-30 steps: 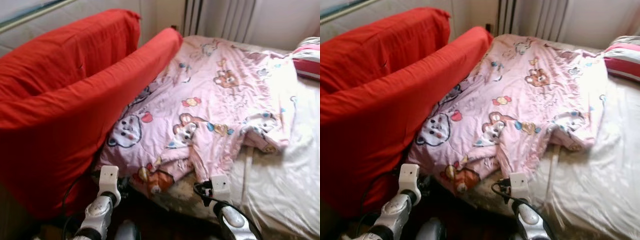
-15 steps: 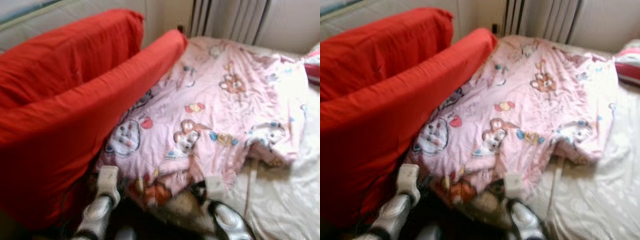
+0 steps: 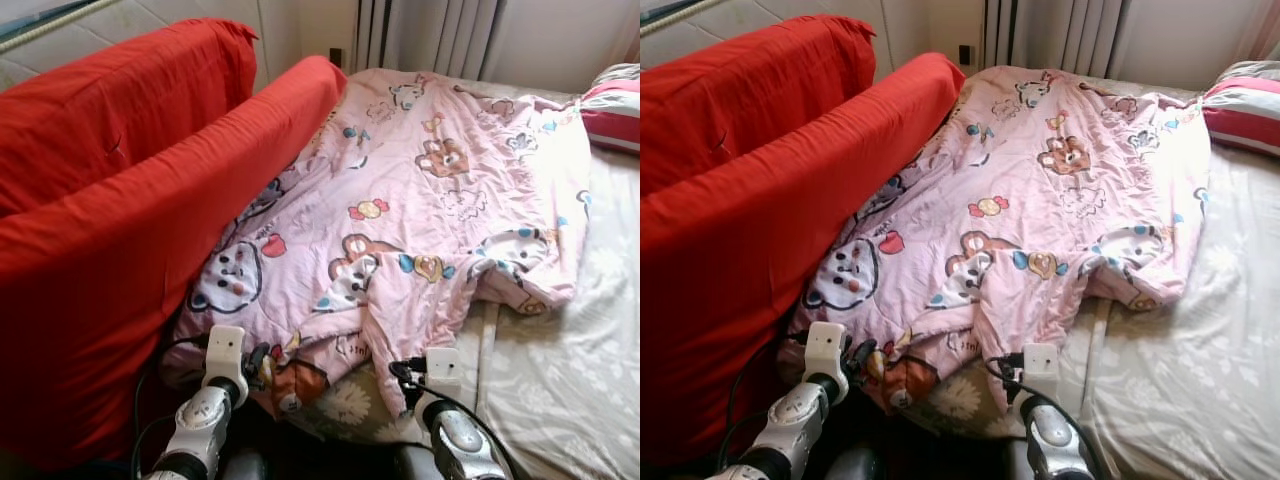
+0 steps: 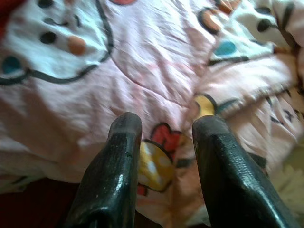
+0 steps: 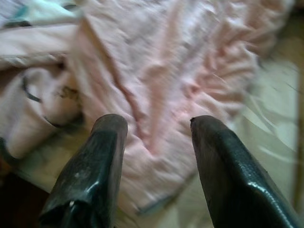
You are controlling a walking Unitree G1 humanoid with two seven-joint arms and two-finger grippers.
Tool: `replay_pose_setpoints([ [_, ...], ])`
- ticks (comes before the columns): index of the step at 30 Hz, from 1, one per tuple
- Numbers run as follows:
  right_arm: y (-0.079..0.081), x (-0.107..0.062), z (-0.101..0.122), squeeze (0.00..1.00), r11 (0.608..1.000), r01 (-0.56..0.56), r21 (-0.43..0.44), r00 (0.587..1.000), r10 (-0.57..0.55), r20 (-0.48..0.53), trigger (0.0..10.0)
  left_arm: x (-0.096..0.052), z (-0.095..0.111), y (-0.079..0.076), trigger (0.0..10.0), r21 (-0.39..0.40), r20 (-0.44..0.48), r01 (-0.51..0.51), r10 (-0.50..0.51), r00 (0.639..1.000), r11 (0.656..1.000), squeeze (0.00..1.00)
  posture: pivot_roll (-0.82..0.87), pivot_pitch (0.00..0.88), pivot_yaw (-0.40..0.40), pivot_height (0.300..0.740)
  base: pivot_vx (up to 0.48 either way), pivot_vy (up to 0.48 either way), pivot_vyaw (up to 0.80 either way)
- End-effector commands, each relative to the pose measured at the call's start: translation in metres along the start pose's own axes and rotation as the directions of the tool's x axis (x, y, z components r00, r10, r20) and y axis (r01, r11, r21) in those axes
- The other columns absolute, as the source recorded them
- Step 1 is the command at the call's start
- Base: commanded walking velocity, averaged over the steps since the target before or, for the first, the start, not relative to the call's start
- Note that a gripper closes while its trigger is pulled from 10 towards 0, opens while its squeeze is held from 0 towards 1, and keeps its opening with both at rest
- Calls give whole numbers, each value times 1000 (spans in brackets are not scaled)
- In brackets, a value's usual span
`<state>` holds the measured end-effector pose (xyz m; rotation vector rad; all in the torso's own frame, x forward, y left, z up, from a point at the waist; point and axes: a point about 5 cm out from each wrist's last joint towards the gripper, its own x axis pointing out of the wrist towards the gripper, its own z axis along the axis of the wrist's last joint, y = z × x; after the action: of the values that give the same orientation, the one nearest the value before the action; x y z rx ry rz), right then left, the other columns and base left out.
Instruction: Clean up the room
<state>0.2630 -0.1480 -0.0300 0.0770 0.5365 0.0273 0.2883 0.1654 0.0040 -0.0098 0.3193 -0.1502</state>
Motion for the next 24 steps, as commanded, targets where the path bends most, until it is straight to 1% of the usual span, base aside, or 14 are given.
replay_pose_setpoints([
  [1, 4, 1, -2, 0, 1000, -2, -15, 999, 2, -33, 10000, -2, -2, -1, 10000, 6, 5, 10, -10, 1000, 1000, 0, -11, 163, 21, 630, 0, 0, 0],
  [5, 5, 1, 0, 0, 1000, -16, 5, 1000, 16, -2, 10000, -4, -4, -1, 10000, 6, 12, 12, -12, 1000, 1000, 0, -8, 176, 20, 606, 0, 0, 0],
  [8, 8, 1, 3, 0, 999, -44, 3, 999, 44, 18, 10000, -5, -3, -2, 10000, 6, 24, 14, -15, 1000, 1000, 0, -5, 183, 20, 606, 0, 0, 0],
  [10, 12, 2, 7, 0, 995, -82, -62, 996, 84, 30, 10000, -5, 0, -1, 10000, 8, 39, 15, -15, 999, 1000, 0, 0, 191, 18, 606, 0, 0, 0],
  [12, 15, 3, 9, 0, 992, -102, -77, 994, 105, 33, 10000, -3, 3, 0, 10000, 9, 49, 13, -14, 999, 1000, 0, -1, 194, 16, 606, 0, 0, 0],
  [15, 20, 6, 18, 0, 987, -136, -91, 989, 141, 52, 10000, 1, 14, -1, 10000, 9, 89, 16, -17, 996, 1000, 0, -2, 199, 16, 606, 0, 0, 0],
  [17, 20, 7, 19, 0, 986, -138, -95, 988, 144, 54, 10000, 1, 15, -2, 10000, 11, 94, 18, -19, 995, 1000, 0, -2, 199, 16, 606, 0, 0, 0],
  [19, 22, 9, 23, 0, 979, -146, -142, 987, 153, 43, 10000, 5, 25, -5, 10000, 15, 127, 28, -30, 991, 999, 0, 6, 209, 17, 606, 0, 0, 0],
  [20, 22, 9, 23, 0, 979, -146, -142, 987, 153, 43, 10000, 5, 25, -5, 10000, 15, 127, 28, -30, 991, 999, 0, 6, 209, 17, 606, 0, 0, 0],
  [22, 20, 9, 22, 0, 977, -130, -170, 991, 135, 18, 10000, 7, 30, -6, 10000, 13, 147, 34, -35, 988, 999, 0, 5, 216, 15, 606, 0, 0, 0],
  [24, 18, 10, 22, 0, 973, -124, -193, 992, 126, -4, 10000, 8, 40, -7, 10000, 1, 189, 35, -34, 981, 999, 0, 27, 236, 13, 606, 0, 0, 0],
])
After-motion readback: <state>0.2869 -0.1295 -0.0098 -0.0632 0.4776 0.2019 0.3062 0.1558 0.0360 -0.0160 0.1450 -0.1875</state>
